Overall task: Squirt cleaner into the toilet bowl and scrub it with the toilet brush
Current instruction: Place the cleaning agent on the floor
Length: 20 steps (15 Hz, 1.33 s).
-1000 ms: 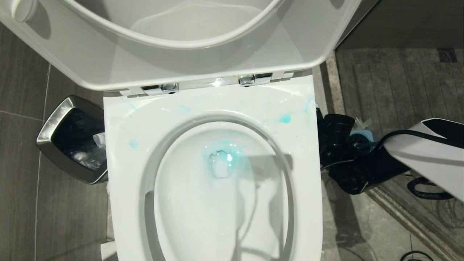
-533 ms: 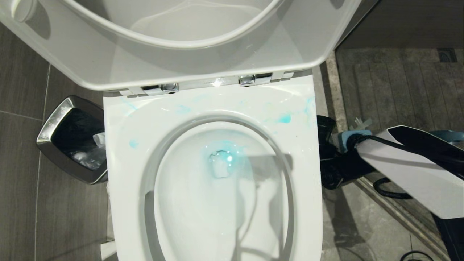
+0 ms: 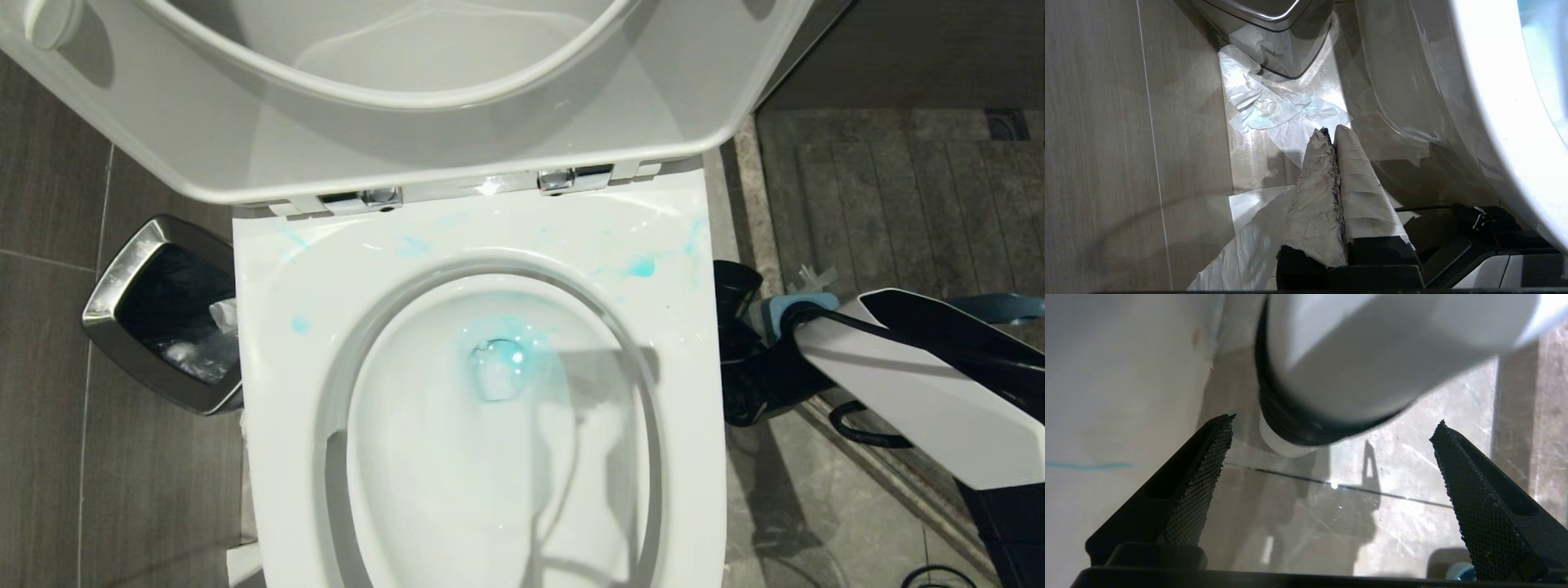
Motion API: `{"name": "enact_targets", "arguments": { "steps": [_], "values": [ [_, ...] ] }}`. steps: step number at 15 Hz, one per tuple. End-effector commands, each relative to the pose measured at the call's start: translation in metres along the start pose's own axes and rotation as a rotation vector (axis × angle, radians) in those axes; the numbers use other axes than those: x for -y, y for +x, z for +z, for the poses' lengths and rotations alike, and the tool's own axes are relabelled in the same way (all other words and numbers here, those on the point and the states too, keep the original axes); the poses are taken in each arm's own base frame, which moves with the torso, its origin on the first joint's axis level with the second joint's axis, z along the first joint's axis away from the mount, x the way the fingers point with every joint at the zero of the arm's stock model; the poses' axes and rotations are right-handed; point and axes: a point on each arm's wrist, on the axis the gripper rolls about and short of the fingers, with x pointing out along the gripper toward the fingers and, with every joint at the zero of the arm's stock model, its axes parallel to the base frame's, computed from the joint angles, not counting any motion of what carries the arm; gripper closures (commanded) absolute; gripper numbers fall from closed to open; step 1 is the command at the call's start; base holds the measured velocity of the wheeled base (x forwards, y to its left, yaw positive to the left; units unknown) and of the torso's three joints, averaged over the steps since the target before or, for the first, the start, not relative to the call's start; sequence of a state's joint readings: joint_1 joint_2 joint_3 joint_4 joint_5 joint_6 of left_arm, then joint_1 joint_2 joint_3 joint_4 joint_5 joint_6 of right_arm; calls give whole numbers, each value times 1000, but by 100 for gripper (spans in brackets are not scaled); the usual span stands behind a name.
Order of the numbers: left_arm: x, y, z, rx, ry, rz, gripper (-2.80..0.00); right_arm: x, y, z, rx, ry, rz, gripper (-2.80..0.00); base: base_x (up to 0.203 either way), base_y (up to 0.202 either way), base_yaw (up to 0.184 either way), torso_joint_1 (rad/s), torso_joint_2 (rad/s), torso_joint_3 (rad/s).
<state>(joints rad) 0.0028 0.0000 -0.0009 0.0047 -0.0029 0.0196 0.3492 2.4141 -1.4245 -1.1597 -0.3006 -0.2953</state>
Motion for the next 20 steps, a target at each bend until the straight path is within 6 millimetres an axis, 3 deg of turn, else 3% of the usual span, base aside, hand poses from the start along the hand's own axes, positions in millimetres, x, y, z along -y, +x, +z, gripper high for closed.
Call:
{"name": "enact_targets", "arguments": {
  "steps": [1, 11, 15, 20],
  "values": [
    [0, 0, 0, -2, 0, 0, 0, 8, -2, 1, 0, -4, -18, -280, 0, 0, 0, 0, 0, 0],
    [0, 0, 0, -2, 0, 0, 0, 50, -20, 3, -8, -47, -91, -280, 0, 0, 0, 0, 0, 0],
    [0, 0, 0, -2, 0, 0, 0, 46, -25, -1, -25, -52, -73, -280, 0, 0, 0, 0, 0, 0],
    [0, 0, 0, -2, 0, 0, 0, 8, -41, -6, -47, -21, 25, -280, 0, 0, 0, 0, 0, 0]
  ]
}}
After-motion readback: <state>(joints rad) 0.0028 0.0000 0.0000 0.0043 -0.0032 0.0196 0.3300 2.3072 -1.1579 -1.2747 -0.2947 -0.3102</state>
